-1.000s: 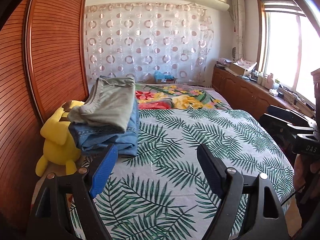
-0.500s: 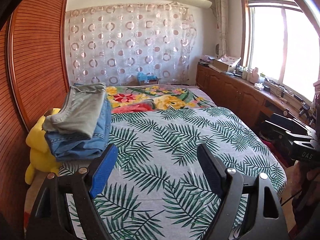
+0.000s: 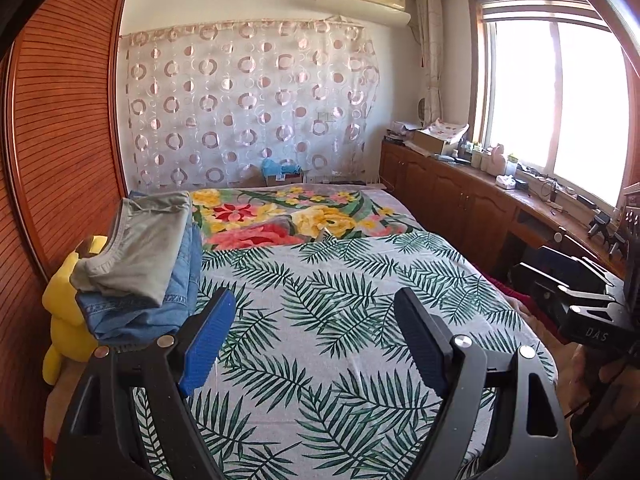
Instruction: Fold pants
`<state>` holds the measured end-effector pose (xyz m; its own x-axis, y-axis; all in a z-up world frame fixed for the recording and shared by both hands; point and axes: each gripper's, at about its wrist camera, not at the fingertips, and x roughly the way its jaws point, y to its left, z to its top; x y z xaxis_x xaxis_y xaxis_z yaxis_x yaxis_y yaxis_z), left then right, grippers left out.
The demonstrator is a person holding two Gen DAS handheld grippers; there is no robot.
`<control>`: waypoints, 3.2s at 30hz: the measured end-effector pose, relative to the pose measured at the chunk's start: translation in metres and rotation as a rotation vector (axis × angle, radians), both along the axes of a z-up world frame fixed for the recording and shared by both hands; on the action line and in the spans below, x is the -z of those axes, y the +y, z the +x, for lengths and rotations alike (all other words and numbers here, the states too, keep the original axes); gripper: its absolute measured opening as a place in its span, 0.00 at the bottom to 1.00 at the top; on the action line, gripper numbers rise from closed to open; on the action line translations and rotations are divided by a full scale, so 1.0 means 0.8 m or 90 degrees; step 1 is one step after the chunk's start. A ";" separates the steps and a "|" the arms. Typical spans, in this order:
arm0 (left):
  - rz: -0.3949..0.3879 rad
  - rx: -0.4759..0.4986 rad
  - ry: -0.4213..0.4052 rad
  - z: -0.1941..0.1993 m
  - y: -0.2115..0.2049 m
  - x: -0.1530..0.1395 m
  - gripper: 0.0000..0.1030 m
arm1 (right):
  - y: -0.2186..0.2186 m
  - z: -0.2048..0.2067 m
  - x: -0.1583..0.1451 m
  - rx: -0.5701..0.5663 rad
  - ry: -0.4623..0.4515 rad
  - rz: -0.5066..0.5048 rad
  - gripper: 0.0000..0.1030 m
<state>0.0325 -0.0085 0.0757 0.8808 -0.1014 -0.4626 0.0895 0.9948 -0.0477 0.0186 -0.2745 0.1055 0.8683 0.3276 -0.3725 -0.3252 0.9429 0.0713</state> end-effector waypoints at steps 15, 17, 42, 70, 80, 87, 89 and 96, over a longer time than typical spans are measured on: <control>0.009 -0.005 -0.037 -0.023 -0.001 -0.031 0.80 | -0.013 -0.035 -0.015 0.009 -0.047 0.018 0.86; 0.009 -0.006 -0.042 -0.027 0.001 -0.034 0.80 | -0.015 -0.035 -0.014 0.010 -0.052 0.020 0.87; 0.007 -0.014 -0.045 -0.032 0.006 -0.037 0.80 | -0.013 -0.032 -0.004 0.006 -0.057 0.015 0.87; 0.004 -0.015 -0.051 -0.033 0.008 -0.036 0.80 | -0.018 -0.035 -0.001 0.002 -0.061 0.014 0.87; 0.004 -0.016 -0.051 -0.034 0.010 -0.035 0.80 | -0.020 -0.035 0.000 0.000 -0.061 0.014 0.88; 0.003 -0.018 -0.050 -0.034 0.011 -0.035 0.80 | -0.020 -0.036 0.001 0.000 -0.061 0.014 0.88; 0.003 -0.017 -0.050 -0.034 0.011 -0.035 0.80 | -0.020 -0.036 0.001 0.000 -0.061 0.013 0.88; 0.004 -0.017 -0.050 -0.034 0.011 -0.035 0.80 | -0.020 -0.036 0.001 0.000 -0.061 0.014 0.88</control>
<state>0.0050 0.0005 0.1036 0.9166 -0.0750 -0.3927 0.0666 0.9972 -0.0350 -0.0100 -0.2904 0.1047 0.8997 0.3345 -0.2805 -0.3313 0.9416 0.0605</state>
